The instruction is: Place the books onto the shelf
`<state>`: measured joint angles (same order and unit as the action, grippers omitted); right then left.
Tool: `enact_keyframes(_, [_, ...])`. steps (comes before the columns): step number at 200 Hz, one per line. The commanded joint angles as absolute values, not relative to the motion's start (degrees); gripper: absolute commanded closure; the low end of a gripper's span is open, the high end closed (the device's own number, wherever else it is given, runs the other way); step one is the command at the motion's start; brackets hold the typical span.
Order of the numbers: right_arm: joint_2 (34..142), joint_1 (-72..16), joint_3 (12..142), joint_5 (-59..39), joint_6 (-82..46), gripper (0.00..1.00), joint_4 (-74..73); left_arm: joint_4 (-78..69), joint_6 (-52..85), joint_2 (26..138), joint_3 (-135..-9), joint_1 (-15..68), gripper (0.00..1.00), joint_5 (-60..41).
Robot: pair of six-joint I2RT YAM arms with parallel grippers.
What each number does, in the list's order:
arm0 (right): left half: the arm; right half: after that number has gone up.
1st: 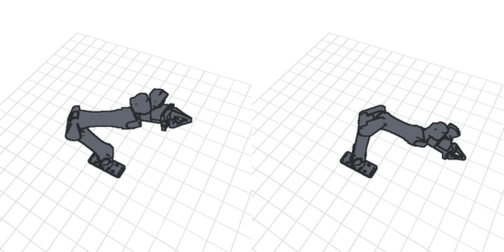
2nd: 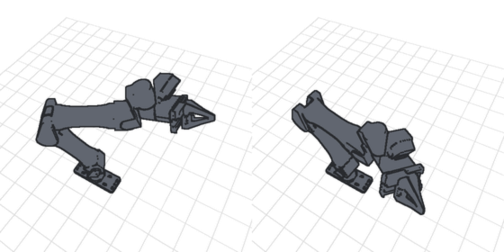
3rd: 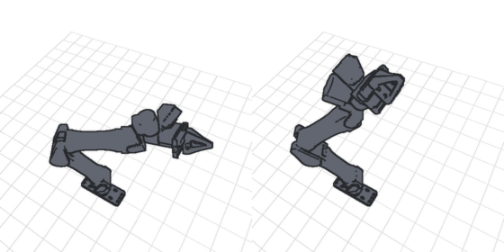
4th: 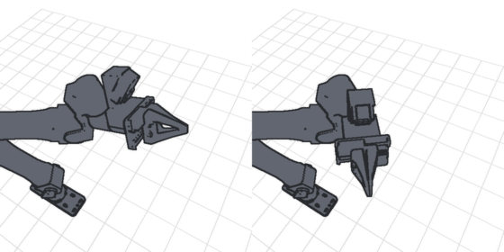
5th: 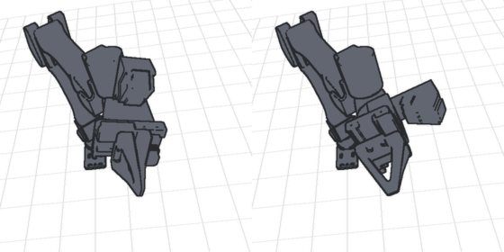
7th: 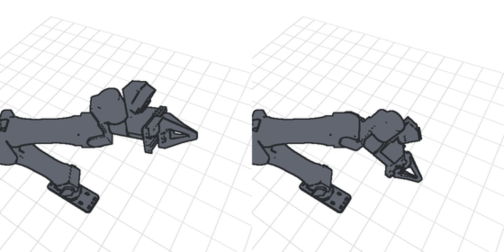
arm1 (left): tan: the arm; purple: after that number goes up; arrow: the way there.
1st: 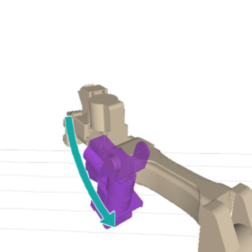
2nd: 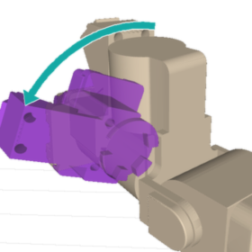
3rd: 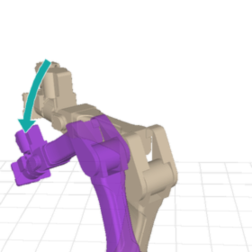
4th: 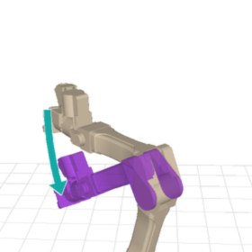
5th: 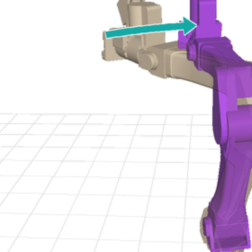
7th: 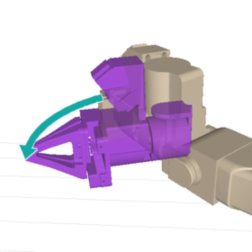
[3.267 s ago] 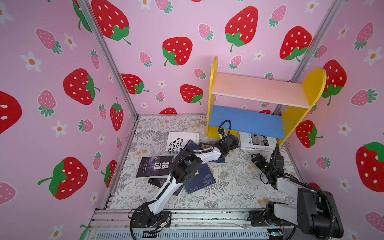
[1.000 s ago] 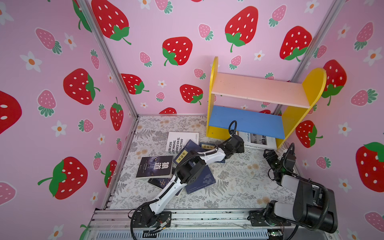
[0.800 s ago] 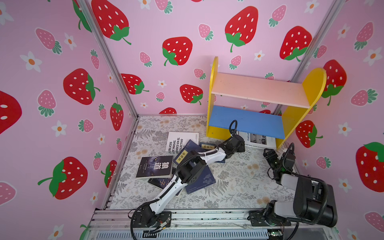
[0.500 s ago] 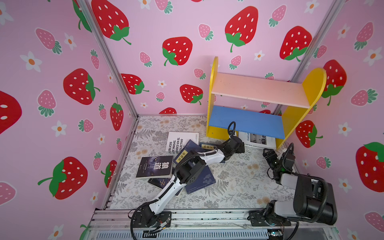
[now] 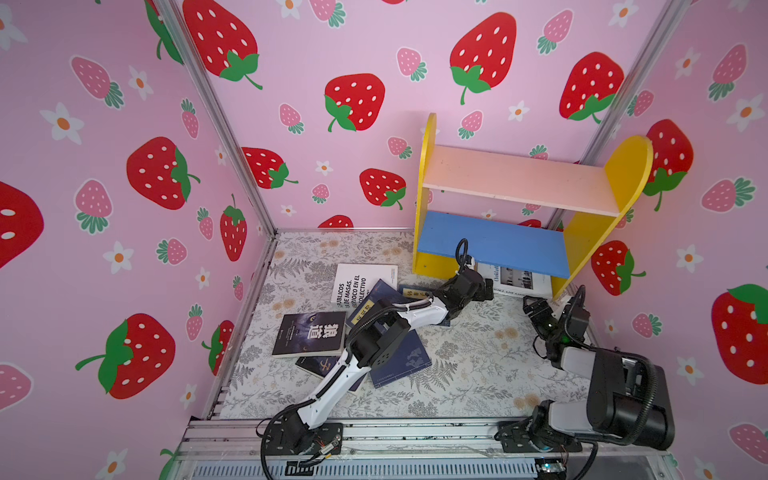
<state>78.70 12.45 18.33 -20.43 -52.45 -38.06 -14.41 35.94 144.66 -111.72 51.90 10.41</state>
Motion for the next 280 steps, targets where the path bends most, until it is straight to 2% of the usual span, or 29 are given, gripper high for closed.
enact_keyframes(1, [78.0,11.0,17.2,-22.4,-52.5,0.15,-38.0,-16.8,34.1,147.1,-116.3,51.8,0.01,9.4])
enact_keyframes(59, [73.3,1.9,17.9,-18.6,-48.0,0.16,-32.2,-15.5,35.6,152.7,-125.4,50.7,0.0,3.4])
enact_keyframes(133, [70.1,1.0,16.3,-17.2,-47.7,0.15,-28.9,-14.5,37.3,160.3,-134.7,51.1,0.02,0.8])
enact_keyframes(177, [70.6,0.9,16.3,-16.5,-47.2,0.15,-28.2,-14.9,37.2,160.4,-134.5,51.0,0.01,2.1])
enact_keyframes(202, [71.1,0.9,16.4,-14.9,-47.2,0.15,-27.5,-17.0,37.7,158.0,-130.7,50.5,0.01,2.8])
enact_keyframes(262, [71.8,2.7,16.9,-9.5,-45.0,0.12,-27.4,-25.0,36.6,144.8,-110.4,50.0,0.01,6.0])
enact_keyframes(280, [72.8,3.9,17.5,-6.3,-44.5,0.16,-26.0,-25.6,37.4,142.3,-105.4,50.0,0.01,5.3])
